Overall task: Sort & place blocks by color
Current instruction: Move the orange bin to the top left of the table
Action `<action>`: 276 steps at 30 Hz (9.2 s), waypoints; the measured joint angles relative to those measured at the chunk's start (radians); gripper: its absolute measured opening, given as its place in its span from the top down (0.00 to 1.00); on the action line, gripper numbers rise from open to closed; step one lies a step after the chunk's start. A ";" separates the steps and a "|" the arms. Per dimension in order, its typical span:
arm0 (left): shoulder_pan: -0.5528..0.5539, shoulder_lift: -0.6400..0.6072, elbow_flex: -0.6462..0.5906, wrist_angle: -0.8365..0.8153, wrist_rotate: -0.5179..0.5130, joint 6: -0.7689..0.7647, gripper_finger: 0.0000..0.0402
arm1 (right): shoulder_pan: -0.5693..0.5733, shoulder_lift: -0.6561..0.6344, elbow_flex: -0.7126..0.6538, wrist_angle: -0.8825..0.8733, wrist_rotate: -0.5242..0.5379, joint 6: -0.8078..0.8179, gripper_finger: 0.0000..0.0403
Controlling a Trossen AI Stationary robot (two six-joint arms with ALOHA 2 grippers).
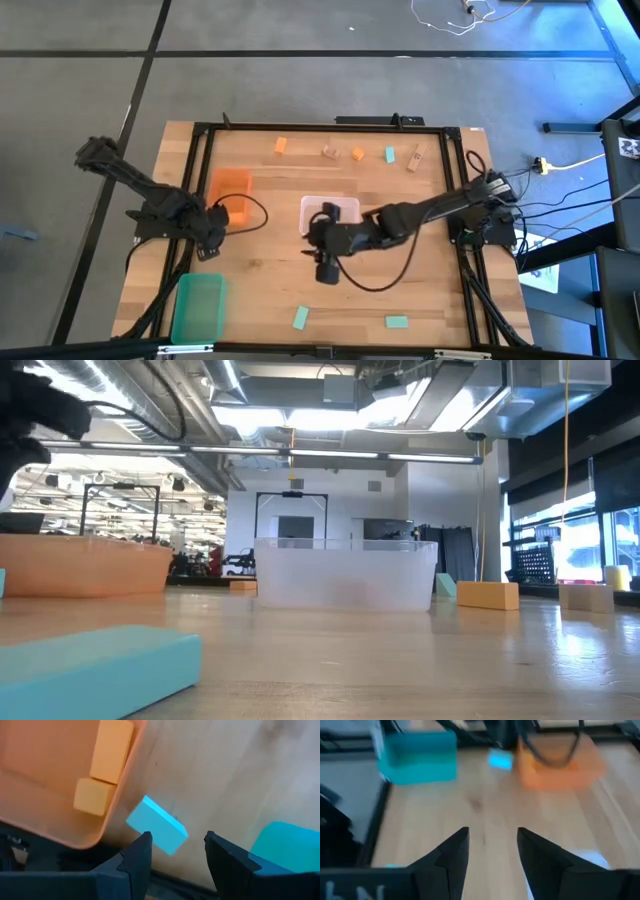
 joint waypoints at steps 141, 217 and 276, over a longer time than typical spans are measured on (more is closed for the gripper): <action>-0.020 -0.167 0.516 -0.414 -0.616 0.072 0.57 | -0.537 0.925 0.676 0.549 -0.122 -0.143 0.58; 0.827 0.361 0.050 0.111 -0.385 0.195 1.00 | -0.144 0.206 0.686 -0.342 -0.566 -0.401 0.58; 1.019 0.166 0.051 0.452 -0.446 0.626 1.00 | -0.146 0.207 0.687 -0.565 -0.112 -0.219 0.58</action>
